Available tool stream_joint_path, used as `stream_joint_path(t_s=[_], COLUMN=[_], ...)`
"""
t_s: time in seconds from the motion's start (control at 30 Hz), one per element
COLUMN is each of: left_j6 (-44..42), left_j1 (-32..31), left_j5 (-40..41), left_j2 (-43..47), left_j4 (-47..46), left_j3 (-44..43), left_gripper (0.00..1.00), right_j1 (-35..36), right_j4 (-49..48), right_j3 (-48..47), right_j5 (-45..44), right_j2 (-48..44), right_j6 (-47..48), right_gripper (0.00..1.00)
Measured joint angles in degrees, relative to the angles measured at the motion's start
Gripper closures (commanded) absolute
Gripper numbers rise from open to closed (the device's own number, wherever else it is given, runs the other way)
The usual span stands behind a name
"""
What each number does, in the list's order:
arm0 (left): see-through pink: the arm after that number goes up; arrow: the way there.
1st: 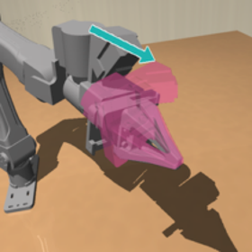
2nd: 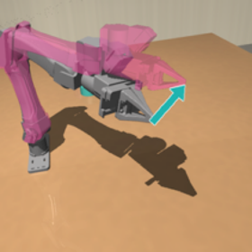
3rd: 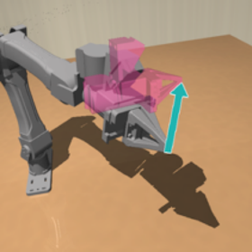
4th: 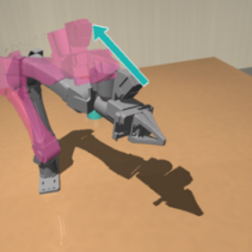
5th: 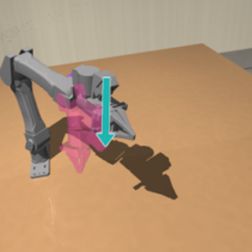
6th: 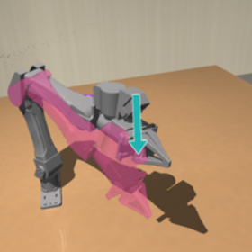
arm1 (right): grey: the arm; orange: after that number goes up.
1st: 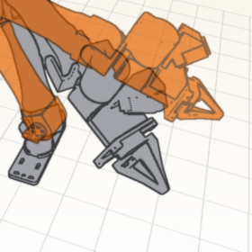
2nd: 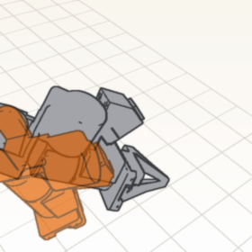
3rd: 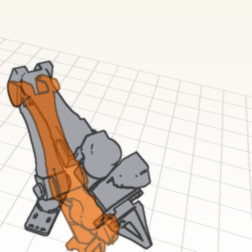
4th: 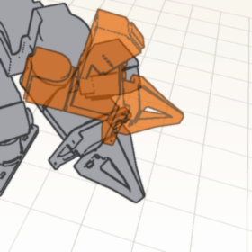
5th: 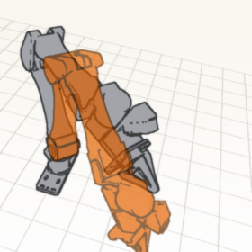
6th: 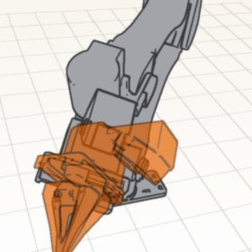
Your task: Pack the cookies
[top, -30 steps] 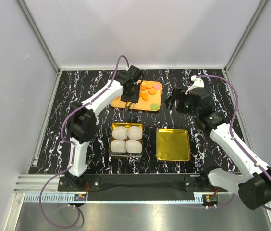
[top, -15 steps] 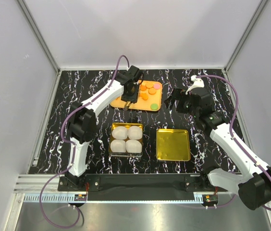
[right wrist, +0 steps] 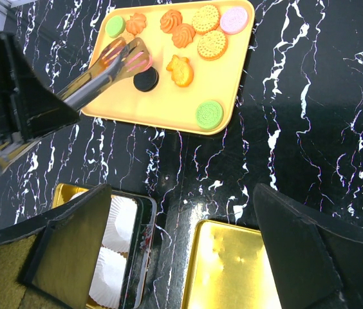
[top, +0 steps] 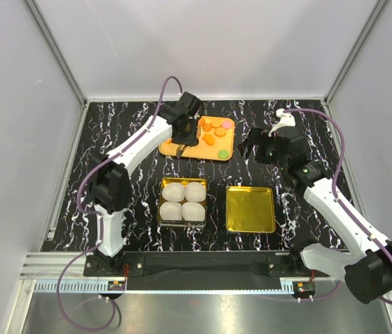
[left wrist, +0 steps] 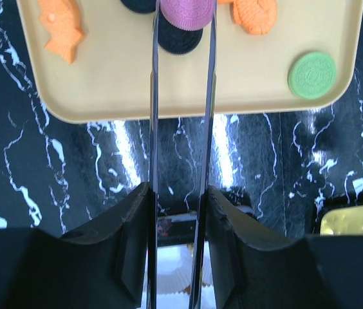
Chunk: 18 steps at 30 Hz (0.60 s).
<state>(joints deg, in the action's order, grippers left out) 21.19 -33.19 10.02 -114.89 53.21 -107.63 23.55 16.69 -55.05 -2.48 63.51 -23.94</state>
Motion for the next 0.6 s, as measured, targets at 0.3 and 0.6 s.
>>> stream_joint_path(t_s=[0.3,0.6], left_j6=[0.42,0.94], left_j1=[-0.44,-1.18], left_j5=[0.42,0.39], left_j2=[6.8,9.46], left_j4=[-1.7,-2.95], left_j3=[9.33,13.94], left_gripper=[0.6,0.58], right_j1=[0.0,0.0], right_j4=[-0.02,0.0], right_j3=[0.0,0.0], right_j5=[0.0,0.0], right_j2=[0.0,0.02], right_j6=[0.0,0.02], right_gripper=[0.0,0.0])
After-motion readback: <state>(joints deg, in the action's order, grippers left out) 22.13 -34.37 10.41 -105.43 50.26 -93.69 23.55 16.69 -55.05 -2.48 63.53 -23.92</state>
